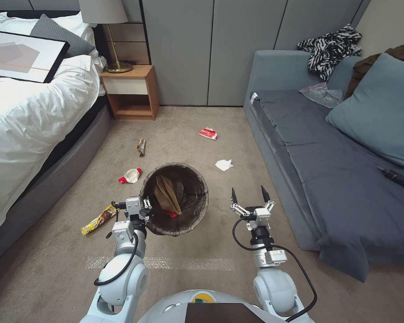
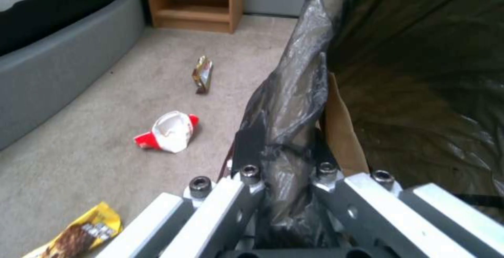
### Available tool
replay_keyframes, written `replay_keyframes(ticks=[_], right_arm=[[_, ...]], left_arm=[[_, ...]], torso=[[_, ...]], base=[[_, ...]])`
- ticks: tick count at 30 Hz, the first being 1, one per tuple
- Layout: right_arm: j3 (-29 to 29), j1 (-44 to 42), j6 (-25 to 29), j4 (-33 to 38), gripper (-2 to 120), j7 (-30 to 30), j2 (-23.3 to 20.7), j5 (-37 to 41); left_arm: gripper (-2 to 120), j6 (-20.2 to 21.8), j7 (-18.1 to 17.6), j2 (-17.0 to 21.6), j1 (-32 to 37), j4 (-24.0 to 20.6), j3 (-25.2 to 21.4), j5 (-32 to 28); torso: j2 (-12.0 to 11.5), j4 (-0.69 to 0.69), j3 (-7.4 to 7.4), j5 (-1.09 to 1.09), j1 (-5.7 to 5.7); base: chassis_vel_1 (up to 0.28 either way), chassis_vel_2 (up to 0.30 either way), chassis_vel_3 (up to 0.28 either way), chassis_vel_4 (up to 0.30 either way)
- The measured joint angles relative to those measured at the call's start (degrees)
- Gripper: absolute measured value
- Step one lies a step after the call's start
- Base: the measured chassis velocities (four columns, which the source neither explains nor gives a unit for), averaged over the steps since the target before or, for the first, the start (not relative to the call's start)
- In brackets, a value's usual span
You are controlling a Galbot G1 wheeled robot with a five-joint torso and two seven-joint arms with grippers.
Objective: Pick up the trash bin, then pick up the garbage from the floor and place it into the trash bin.
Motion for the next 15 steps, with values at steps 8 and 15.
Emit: replay_keyframes(ticks=[8, 15], right_arm=[[0.0, 0.09, -0.13, -0.06, 100, -0.23, 0.08, 0.02], [0.0, 0.35, -0.2, -0.24, 100, -0.27, 0.08, 0.13]], left_arm=[[2, -0.1, -0.02, 0.02, -0.03, 0.19, -0.06, 0.0], [2, -0.12, -0.03, 0.0, -0.1, 0.24, -0.04, 0.0]], torso=[[0.0, 0.01, 0.0, 0.0, 0.01], [0.0, 0.01, 0.0, 0.01, 0.0]], base=[[-0.155, 0.149, 0.15, -0.166], [-0.139, 0.13, 0.126, -0.124]])
